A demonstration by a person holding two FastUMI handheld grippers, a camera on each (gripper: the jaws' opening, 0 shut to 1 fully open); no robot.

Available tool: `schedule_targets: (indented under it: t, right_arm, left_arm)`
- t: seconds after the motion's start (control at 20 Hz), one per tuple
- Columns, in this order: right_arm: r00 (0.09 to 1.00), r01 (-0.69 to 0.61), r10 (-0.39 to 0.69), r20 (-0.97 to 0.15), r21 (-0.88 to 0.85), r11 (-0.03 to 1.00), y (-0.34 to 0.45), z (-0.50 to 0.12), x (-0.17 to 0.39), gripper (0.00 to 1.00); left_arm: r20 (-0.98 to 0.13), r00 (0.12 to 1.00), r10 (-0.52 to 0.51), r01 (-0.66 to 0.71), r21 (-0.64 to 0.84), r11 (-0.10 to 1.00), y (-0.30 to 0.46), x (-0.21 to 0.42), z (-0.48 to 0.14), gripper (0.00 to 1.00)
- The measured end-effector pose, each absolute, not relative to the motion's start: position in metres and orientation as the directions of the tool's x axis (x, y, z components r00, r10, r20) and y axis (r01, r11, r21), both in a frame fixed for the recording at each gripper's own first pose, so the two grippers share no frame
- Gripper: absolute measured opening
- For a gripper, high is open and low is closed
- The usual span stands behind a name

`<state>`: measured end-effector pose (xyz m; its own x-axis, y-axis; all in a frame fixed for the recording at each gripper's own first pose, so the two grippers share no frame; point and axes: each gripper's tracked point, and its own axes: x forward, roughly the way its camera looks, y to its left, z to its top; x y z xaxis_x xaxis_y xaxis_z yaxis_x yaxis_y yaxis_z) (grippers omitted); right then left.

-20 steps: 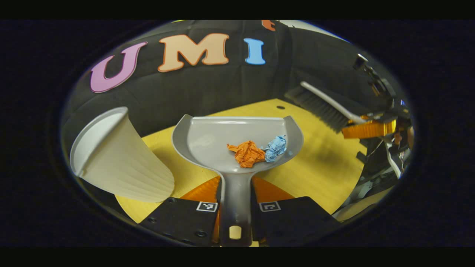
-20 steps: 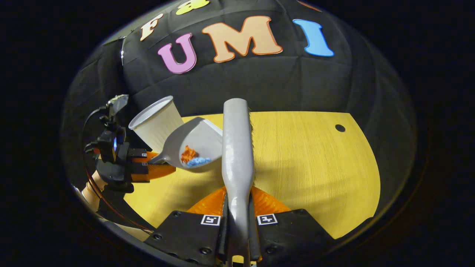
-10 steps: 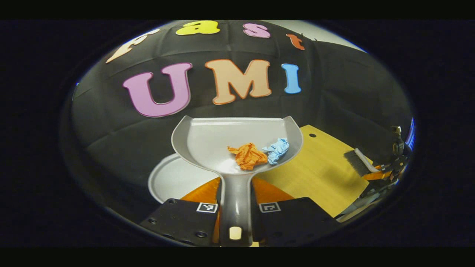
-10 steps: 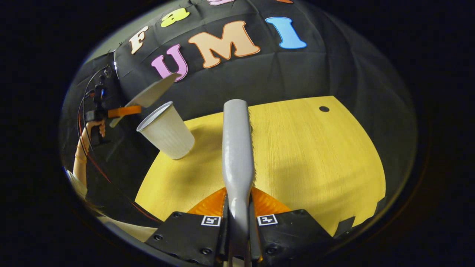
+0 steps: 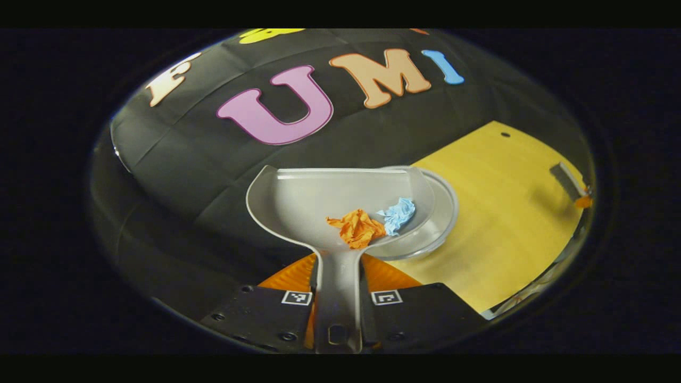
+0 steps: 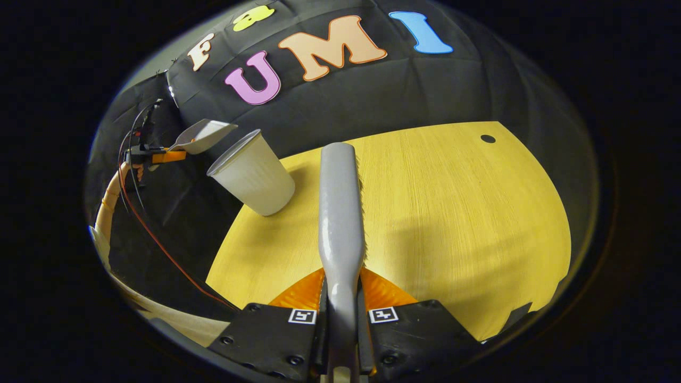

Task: Pick up the small broom and dustpan from the desktop, sweep the trash into the dustpan with the broom, and then empty the trash into the garbage bin.

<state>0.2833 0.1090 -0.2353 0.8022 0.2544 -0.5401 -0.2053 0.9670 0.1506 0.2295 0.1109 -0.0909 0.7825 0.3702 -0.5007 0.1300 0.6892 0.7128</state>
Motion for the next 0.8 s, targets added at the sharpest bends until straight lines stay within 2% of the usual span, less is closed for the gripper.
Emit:
schedule_targets:
  t: [0.3, 0.4, 0.45, 0.8]
  right_arm:
    - [0.801, -0.173, 0.221, -0.557, 0.139, 0.975, 0.106, -0.24, 0.289, 0.2]
    - [0.802, -0.17, 0.219, -0.556, 0.139, 0.976, 0.106, -0.242, 0.288, 0.2]
    - [0.802, -0.17, 0.22, -0.555, 0.141, 0.975, 0.107, -0.242, 0.285, 0.2]
    - [0.801, -0.16, 0.22, -0.557, 0.155, 0.975, 0.109, -0.248, 0.283, 0.21]
  left_arm:
    - [-0.52, 0.719, 0.461, 0.201, 0.79, 0.579, 0.104, 0.235, -0.104, 0.24]
    - [-0.534, 0.689, 0.49, 0.24, 0.806, 0.541, 0.102, 0.238, -0.112, 0.28]
    - [-0.528, 0.683, 0.505, 0.25, 0.819, 0.517, 0.104, 0.238, -0.114, 0.24]
    - [-0.434, 0.699, 0.568, 0.285, 0.898, 0.336, 0.102, 0.241, -0.093, 0.26]
